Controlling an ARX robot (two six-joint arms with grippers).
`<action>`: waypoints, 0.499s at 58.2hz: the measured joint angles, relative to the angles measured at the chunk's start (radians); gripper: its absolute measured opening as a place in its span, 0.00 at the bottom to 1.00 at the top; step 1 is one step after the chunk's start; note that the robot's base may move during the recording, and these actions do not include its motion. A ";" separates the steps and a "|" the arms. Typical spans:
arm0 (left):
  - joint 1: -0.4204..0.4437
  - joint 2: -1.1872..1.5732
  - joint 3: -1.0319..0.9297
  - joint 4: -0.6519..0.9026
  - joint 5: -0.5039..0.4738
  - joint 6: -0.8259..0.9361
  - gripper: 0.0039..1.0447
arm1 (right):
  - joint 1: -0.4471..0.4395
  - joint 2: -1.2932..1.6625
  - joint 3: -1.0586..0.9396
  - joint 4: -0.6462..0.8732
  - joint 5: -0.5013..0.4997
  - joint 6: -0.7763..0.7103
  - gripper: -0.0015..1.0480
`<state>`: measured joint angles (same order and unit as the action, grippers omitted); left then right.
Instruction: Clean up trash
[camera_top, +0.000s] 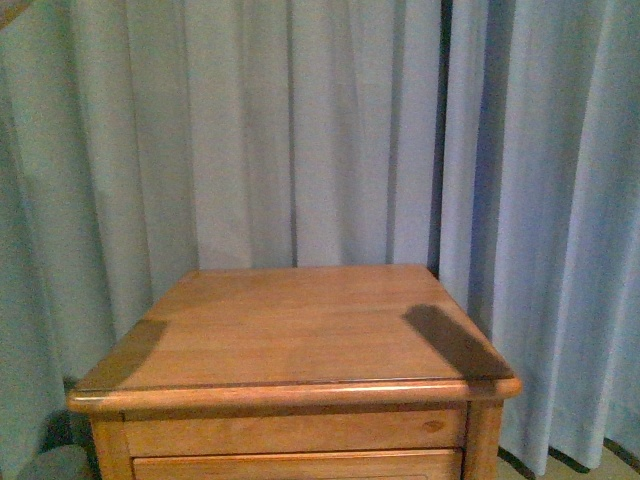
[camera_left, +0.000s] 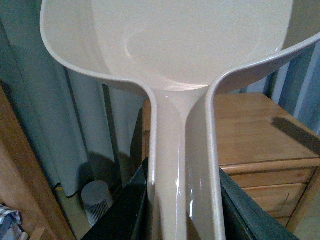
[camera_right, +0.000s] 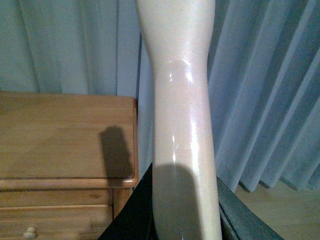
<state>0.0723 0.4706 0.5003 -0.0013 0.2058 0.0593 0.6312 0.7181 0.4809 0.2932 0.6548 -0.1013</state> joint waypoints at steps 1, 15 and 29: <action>0.000 0.001 0.000 0.000 0.002 0.000 0.26 | 0.000 0.000 0.000 0.000 0.001 0.000 0.18; -0.002 0.002 0.000 0.001 -0.008 0.000 0.26 | 0.002 -0.005 0.000 0.002 -0.007 0.003 0.18; 0.000 0.001 -0.002 0.001 -0.010 0.000 0.26 | 0.003 0.002 -0.004 0.002 -0.002 0.003 0.18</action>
<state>0.0723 0.4713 0.4984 -0.0002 0.1963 0.0589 0.6342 0.7197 0.4767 0.2955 0.6529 -0.0982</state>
